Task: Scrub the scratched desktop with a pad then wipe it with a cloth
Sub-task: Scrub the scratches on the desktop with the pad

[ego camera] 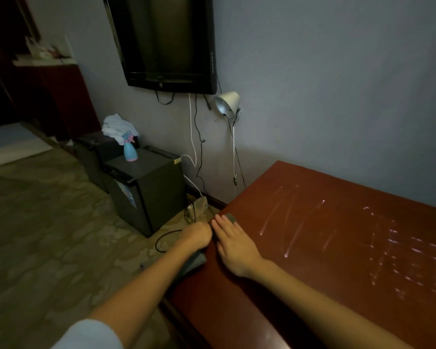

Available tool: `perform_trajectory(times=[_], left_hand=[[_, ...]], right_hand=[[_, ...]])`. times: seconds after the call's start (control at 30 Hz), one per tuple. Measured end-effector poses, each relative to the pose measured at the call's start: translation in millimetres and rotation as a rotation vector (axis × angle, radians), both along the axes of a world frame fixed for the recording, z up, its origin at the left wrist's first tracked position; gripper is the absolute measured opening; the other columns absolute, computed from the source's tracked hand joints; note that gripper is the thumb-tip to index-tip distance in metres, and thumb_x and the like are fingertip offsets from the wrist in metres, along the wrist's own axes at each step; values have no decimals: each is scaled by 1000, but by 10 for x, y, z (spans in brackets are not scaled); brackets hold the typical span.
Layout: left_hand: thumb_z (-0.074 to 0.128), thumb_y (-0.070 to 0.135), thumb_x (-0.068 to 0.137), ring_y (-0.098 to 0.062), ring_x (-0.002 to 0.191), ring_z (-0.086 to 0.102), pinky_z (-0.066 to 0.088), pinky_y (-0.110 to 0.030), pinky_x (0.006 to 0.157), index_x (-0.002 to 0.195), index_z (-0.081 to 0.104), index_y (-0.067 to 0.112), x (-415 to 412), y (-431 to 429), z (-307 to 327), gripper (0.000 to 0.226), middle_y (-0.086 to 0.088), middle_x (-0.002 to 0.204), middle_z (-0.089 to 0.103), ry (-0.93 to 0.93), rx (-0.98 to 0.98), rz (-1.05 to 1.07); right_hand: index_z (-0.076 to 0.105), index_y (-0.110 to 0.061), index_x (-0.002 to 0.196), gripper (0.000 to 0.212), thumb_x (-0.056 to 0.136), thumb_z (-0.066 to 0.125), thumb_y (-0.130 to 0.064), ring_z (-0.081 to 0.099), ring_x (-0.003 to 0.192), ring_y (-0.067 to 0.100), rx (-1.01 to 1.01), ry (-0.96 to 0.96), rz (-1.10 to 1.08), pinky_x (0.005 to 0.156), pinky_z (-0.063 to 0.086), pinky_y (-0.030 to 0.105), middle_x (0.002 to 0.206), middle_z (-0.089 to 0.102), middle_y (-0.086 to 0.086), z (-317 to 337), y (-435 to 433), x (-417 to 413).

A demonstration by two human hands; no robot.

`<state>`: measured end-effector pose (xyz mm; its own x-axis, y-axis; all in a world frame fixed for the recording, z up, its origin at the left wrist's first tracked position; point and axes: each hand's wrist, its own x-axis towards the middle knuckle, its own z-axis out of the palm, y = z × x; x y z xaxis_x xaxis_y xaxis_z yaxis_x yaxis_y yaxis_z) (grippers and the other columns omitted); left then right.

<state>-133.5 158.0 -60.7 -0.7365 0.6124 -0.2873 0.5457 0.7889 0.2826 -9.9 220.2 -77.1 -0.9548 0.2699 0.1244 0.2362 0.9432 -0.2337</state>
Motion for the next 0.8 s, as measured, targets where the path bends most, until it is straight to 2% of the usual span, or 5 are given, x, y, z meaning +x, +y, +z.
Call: perform_trajectory(times=[0.13, 0.3, 0.47, 0.63, 0.8], left_hand=[[20, 20, 103, -31, 122, 52, 41, -37, 100, 128, 53, 4, -29, 113, -76, 44, -18, 134, 54, -37, 103, 66], [18, 32, 103, -33, 111, 59, 45, -38, 93, 116, 63, 8, 19, 119, -194, 53, -17, 120, 63, 127, 196, 67], [23, 31, 103, -33, 108, 60, 46, -37, 89, 113, 61, 10, 35, 93, -205, 45, -16, 116, 65, 178, 221, 29], [28, 27, 101, -32, 108, 60, 47, -37, 89, 114, 62, 11, -13, 102, -224, 40, -14, 117, 64, 143, 237, 35], [28, 26, 101, -34, 111, 59, 45, -38, 90, 114, 62, 10, -18, 85, -238, 39, -16, 118, 64, 128, 261, 20]], right_hand=[[3, -15, 153, 59, 99, 21, -31, -6, 147, 15, 1, -20, 51, 113, -11, 26, 160, -2, 3, 1, 163, -29], [-1, -14, 153, 58, 101, 18, -33, -8, 147, 14, 16, -72, -57, 114, -9, 25, 160, -7, 3, 17, 463, -53], [-1, -15, 153, 86, 74, -10, -48, -13, 145, 12, 51, -19, -69, 111, -14, 25, 160, -8, 1, -86, 283, 191], [4, -17, 153, 85, 73, -6, -46, -5, 147, 15, 28, -40, -46, 112, -11, 26, 160, -2, 0, -65, 141, -49], [5, -18, 153, 63, 93, 15, -35, -3, 148, 15, 5, -81, -113, 117, -1, 29, 160, 0, 1, 28, 394, -305]])
